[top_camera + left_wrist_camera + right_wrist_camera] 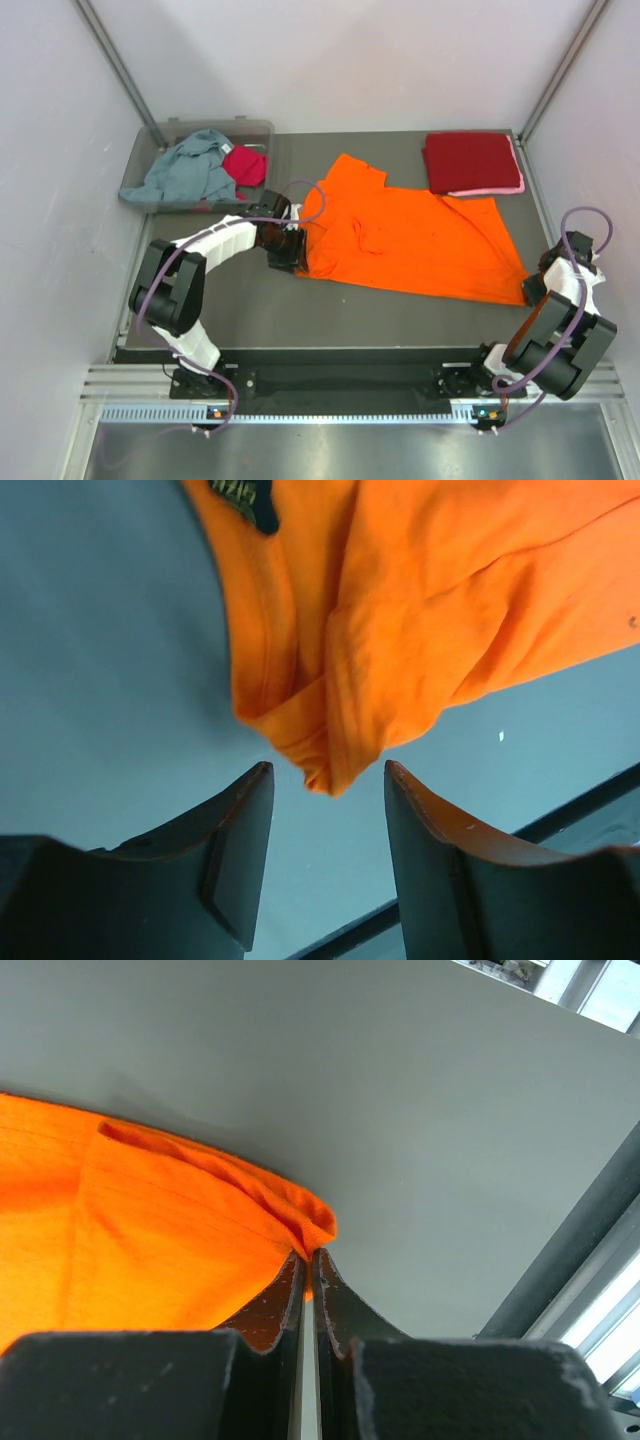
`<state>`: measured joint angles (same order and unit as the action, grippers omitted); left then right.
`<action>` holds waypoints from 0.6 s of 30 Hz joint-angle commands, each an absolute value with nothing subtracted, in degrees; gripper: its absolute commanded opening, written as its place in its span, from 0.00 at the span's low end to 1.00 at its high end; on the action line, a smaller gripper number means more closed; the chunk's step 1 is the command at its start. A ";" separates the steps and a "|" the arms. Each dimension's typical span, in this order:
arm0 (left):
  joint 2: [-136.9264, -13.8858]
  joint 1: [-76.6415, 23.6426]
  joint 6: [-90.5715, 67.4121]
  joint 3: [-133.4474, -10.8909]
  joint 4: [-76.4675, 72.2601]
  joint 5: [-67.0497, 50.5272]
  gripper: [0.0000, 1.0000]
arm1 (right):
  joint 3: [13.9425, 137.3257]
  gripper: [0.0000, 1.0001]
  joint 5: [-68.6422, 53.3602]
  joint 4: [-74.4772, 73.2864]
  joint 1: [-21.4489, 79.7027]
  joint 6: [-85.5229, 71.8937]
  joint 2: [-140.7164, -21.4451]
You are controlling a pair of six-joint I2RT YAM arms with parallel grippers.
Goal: Fold and stack the t-shirts
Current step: Fold the tshirt
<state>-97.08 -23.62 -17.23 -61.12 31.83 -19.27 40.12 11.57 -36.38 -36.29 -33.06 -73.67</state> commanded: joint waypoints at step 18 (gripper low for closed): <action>-95.45 -23.55 -21.09 -56.95 21.79 -18.81 0.28 | 40.43 0.00 11.08 -34.28 -37.27 -31.99 -73.74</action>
<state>-94.63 -23.62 -20.60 -55.20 24.67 -19.46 40.12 10.79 -35.83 -36.29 -32.56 -73.69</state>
